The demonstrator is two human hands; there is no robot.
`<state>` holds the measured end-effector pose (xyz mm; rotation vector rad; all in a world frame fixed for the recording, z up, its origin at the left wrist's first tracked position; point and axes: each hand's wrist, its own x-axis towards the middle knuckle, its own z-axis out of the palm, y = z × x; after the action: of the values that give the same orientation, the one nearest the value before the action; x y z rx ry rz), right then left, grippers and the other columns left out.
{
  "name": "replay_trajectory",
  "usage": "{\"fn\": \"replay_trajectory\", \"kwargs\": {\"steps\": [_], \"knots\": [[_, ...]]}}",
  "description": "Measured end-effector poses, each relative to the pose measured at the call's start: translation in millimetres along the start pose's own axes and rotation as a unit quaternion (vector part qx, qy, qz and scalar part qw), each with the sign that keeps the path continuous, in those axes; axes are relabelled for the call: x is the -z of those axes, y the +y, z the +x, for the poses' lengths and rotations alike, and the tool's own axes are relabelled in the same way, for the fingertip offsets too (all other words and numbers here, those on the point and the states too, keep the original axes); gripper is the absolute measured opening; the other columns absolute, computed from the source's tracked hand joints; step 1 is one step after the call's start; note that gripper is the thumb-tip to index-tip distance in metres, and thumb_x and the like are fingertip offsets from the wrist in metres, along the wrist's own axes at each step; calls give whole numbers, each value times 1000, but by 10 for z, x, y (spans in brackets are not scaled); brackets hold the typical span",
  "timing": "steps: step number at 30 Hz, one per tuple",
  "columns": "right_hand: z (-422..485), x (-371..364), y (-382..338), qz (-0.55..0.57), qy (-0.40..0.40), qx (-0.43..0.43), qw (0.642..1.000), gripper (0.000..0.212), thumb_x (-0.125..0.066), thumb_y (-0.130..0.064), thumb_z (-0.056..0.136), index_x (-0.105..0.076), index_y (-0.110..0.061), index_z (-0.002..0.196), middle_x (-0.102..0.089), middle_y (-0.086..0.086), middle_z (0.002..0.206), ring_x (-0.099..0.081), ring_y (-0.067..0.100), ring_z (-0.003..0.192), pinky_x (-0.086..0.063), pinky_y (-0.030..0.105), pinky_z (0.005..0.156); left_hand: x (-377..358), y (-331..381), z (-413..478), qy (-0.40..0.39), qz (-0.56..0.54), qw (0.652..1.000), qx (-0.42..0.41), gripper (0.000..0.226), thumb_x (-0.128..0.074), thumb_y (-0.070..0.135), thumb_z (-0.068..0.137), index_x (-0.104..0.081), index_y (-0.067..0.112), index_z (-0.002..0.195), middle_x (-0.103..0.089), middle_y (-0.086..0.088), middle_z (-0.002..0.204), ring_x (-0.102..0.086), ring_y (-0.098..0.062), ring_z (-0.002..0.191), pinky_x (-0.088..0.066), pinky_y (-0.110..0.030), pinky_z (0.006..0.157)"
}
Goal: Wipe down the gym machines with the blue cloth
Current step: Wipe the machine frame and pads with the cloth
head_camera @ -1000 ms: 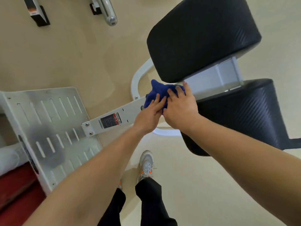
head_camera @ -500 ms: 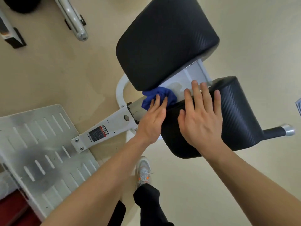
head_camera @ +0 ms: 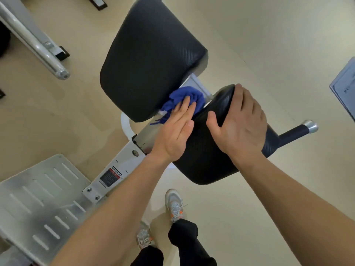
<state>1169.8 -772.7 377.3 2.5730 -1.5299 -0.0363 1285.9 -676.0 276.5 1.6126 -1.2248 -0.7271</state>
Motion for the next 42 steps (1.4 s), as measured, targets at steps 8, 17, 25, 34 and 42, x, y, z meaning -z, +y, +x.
{"fn": "replay_trajectory", "kwargs": {"steps": [8, 17, 25, 34, 42], "knots": [[15, 38, -3, -5, -28, -5, 1000, 86, -36, -64, 87, -23, -7, 151, -39, 16, 149, -44, 36, 129, -39, 48, 105, 144, -78, 185, -47, 120, 990, -61, 54, -24, 30, 104, -28, 8, 153, -20, -6, 162, -13, -14, 151, -13, -36, 123], [34, 79, 2, 3, -42, -2, 999, 85, -38, -63, 87, -24, -6, 149, -41, 18, 145, -46, 38, 124, -42, 50, 101, 276, -215, -15, -95, 153, 984, -10, 53, -20, 34, 103, -18, 17, 153, -11, 1, 162, -5, -9, 151, -9, -31, 123], [33, 76, 2, 14, -41, 0, 999, 86, -39, -63, 86, -26, -4, 148, -41, 19, 144, -46, 38, 123, -42, 49, 100, 305, 160, 399, -114, 104, 988, -18, 52, -21, 33, 106, -17, 18, 156, -4, 7, 164, 0, -4, 150, -8, -33, 124], [17, 57, 8, 13, -32, 3, 999, 84, -38, -62, 87, -25, -5, 148, -40, 18, 145, -45, 39, 124, -41, 50, 102, 234, -323, -248, -100, 155, 981, 54, 53, -16, 38, 102, -8, 22, 152, -10, -1, 164, -9, -5, 149, -7, -15, 117], [11, 48, 5, 16, -25, 4, 1000, 84, -37, -62, 87, -27, -4, 147, -42, 19, 144, -46, 39, 122, -41, 50, 100, 192, 214, 103, -52, 49, 995, 62, 50, -21, 33, 105, -9, 23, 152, -14, 2, 163, -10, -8, 150, -7, -16, 119]]}}
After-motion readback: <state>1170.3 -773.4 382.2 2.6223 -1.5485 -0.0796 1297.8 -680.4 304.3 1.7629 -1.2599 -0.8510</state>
